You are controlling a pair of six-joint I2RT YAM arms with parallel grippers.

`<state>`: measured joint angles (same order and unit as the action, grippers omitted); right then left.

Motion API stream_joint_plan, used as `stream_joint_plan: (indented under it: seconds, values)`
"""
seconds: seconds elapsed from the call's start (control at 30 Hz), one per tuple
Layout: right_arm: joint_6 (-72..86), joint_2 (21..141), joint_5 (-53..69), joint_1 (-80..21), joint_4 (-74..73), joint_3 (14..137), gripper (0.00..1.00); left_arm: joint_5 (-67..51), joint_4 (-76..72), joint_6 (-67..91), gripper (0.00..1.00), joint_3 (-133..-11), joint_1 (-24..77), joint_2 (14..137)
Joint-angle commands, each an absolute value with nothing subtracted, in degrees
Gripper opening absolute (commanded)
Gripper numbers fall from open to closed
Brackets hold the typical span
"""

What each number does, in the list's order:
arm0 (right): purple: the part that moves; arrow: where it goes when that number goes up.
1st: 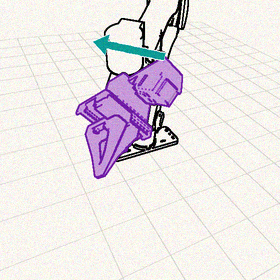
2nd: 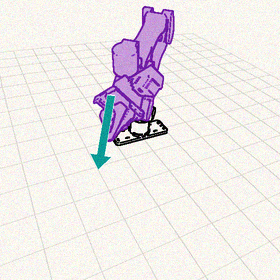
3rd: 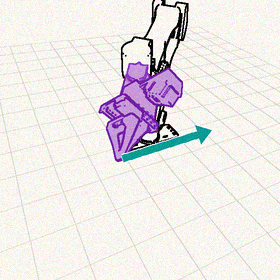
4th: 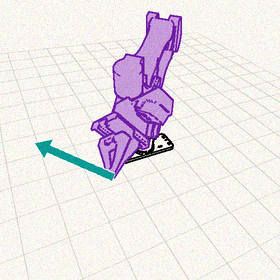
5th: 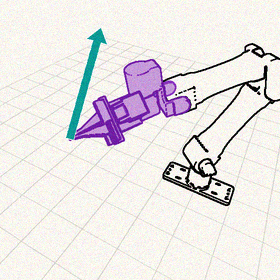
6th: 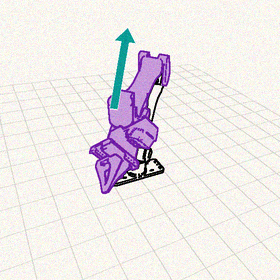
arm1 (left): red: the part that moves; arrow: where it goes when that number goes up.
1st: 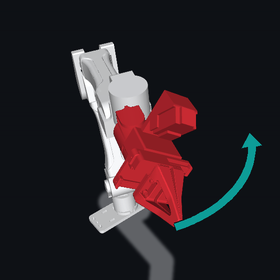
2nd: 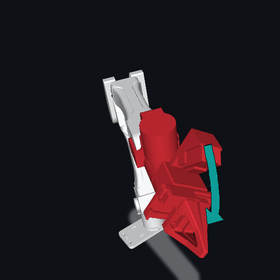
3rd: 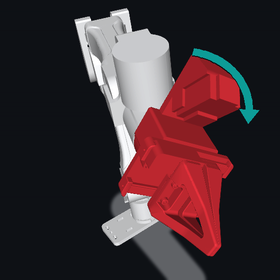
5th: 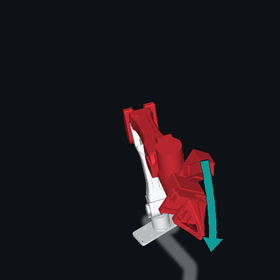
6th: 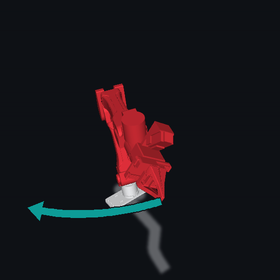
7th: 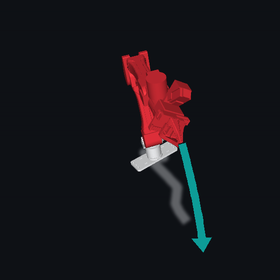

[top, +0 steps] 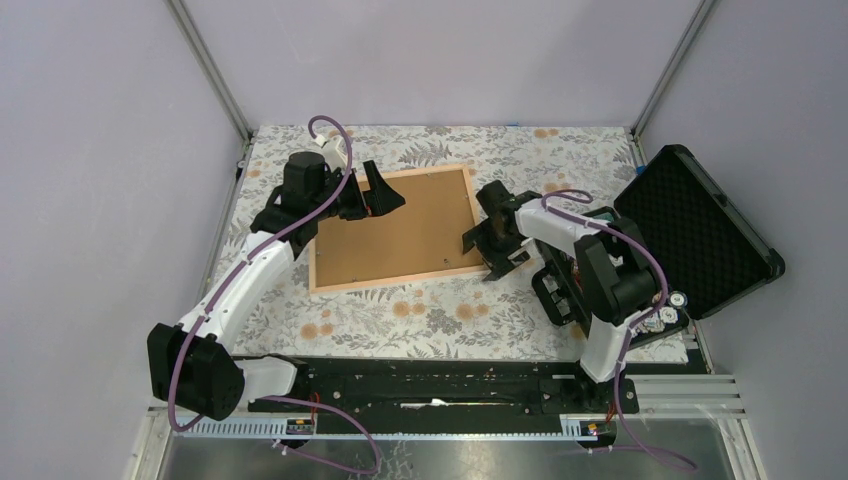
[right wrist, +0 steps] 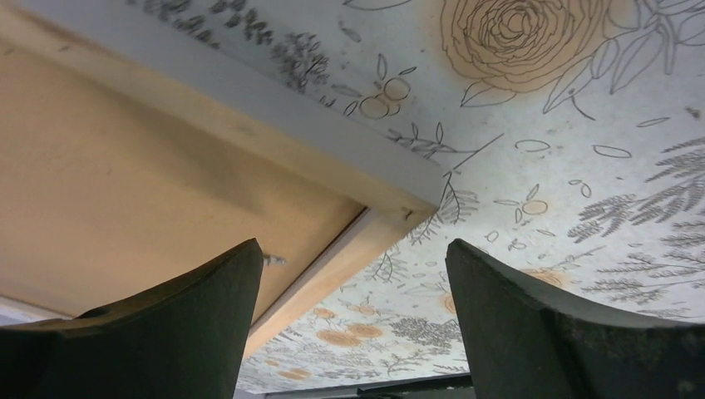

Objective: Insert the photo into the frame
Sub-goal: Adjust the photo frame at the center of the board.

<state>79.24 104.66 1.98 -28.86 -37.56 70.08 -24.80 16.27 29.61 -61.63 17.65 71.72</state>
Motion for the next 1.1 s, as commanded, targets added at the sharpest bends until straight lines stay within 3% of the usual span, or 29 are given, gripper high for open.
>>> stream_joint_plan:
  seconds: [0.0,0.13,0.27,0.4,0.57,0.83,1.07]
  values:
    - [85.8,107.5,4.3,-30.1,-37.1,70.2,0.87,-24.7,14.3,29.1,0.99,-63.2,17.8,69.9]
    - [87.8,109.0,4.2,-31.0,-34.7,68.2,0.74,-24.7,14.3,29.1,0.99,-63.2,17.8,69.8]
    - [87.4,110.5,3.1,-31.2,-33.8,67.0,0.52,-24.5,14.5,29.0,0.99,-63.2,17.8,69.8]
    - [85.9,111.3,-1.1,-31.1,-33.8,66.1,0.24,-24.5,14.6,28.9,0.99,-63.4,17.8,69.7]
    - [78.4,112.8,-6.6,-28.4,-33.3,68.1,0.01,-24.6,14.6,28.9,0.99,-63.4,17.8,69.8]
    - [47.2,123.5,-5.5,-17.7,-30.5,83.3,0.0,-24.5,14.6,28.9,0.99,-63.3,17.9,69.5]
    - [28.2,134.7,4.0,-16.3,-32.0,103.7,0.0,-24.1,14.5,28.7,0.99,-63.2,17.9,69.7]
